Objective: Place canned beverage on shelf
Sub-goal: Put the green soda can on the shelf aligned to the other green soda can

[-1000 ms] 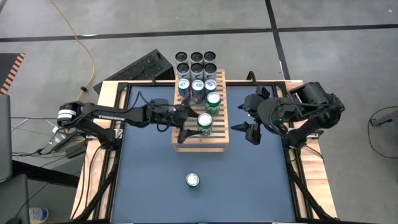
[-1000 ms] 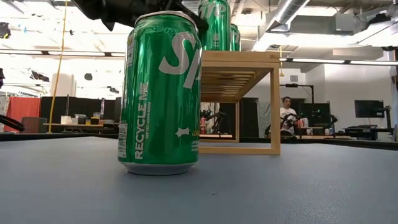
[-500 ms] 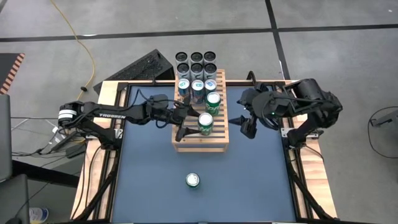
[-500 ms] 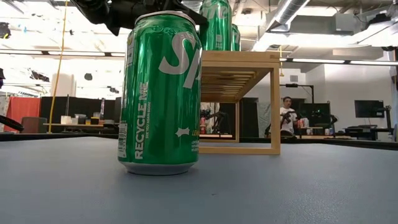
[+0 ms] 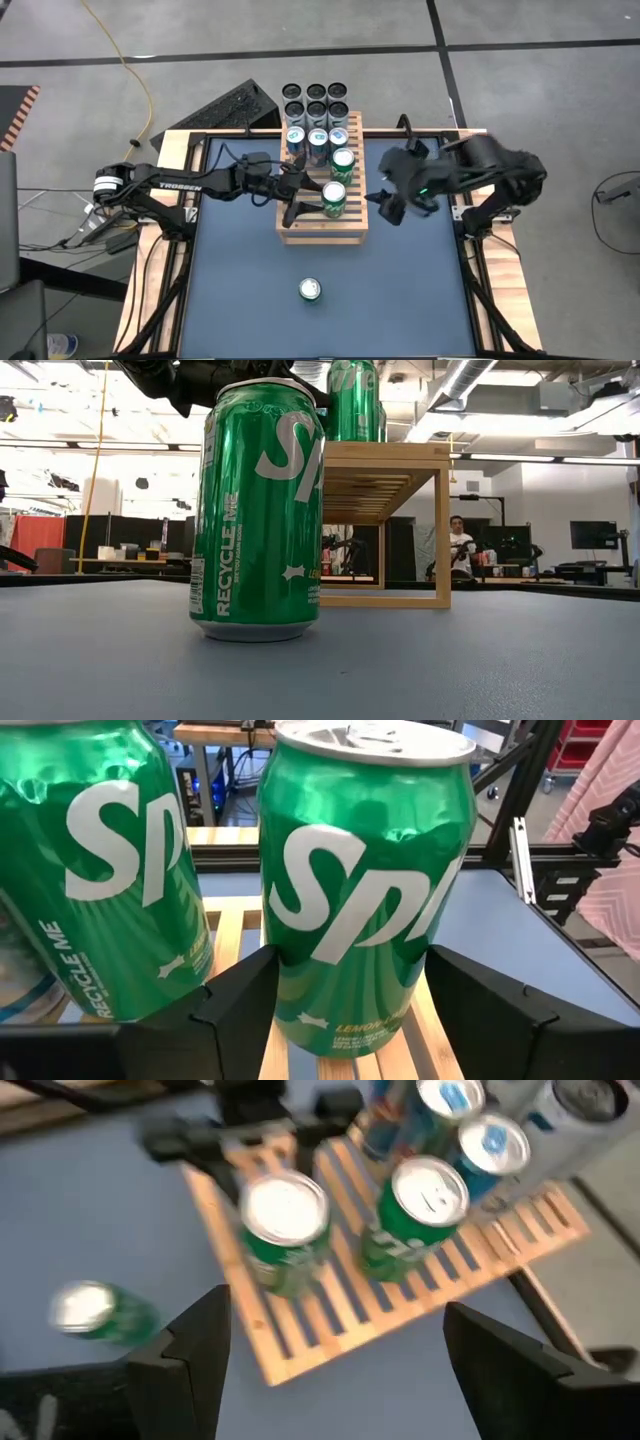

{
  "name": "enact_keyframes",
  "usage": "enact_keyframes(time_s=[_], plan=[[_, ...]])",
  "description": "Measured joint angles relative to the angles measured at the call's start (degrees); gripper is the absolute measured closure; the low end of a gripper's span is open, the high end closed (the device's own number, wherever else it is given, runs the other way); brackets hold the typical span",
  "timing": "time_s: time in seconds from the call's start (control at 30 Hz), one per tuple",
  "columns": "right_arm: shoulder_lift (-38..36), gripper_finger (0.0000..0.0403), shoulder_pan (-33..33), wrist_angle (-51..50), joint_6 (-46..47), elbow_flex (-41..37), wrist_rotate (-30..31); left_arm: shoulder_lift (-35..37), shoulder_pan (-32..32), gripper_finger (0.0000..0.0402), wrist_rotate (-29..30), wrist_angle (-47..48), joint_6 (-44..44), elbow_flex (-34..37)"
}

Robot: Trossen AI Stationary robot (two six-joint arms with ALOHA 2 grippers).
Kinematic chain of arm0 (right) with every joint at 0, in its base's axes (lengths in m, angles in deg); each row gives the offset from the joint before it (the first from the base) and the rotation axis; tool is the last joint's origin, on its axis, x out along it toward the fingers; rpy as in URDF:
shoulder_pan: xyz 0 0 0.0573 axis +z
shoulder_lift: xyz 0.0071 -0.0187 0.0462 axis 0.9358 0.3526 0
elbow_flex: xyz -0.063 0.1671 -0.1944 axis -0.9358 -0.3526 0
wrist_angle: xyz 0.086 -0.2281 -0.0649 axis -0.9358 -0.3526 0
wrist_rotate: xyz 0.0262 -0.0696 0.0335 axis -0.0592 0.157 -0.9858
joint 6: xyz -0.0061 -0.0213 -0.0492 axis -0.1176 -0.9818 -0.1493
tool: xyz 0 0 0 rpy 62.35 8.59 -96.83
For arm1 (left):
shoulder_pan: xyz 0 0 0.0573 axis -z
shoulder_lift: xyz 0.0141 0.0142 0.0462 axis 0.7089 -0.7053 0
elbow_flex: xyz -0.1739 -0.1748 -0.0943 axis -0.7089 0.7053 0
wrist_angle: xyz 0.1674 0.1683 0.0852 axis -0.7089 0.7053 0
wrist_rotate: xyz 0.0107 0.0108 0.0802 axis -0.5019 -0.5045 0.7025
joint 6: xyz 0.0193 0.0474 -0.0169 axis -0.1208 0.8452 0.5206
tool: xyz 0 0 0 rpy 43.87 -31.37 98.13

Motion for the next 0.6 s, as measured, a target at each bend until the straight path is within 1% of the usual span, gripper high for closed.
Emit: enact_keyframes(time_s=[0.1,0.23,0.33,0.43,0.6], plan=[[0.18,0.0115,-0.32,0.15,0.88,-5.76,1.97,0.0,0.0,0.016,0.23,0.16,-0.05,0.0],[0.14,0.0138,-1.68,0.66,2.04,-14.38,0.43,0.0,0.0,0.015,0.55,0.48,-2.09,0.0],[0.2,0.0144,-2.64,1.98,2.39,-19.02,0.43,0.0,0.0,0.0135,0.26,1.3,-2.17,0.0],[0.14,0.0147,-3.75,6.34,1.05,-21.5,0.02,0.0,0.0,0.0118,0.13,1.91,-2.14,0.0],[0.07,0.0148,-5.01,12.69,-3.68,-21.81,-2.42,0.0,0.0,0.0102,0.5,2.21,-0.95,0.0]])
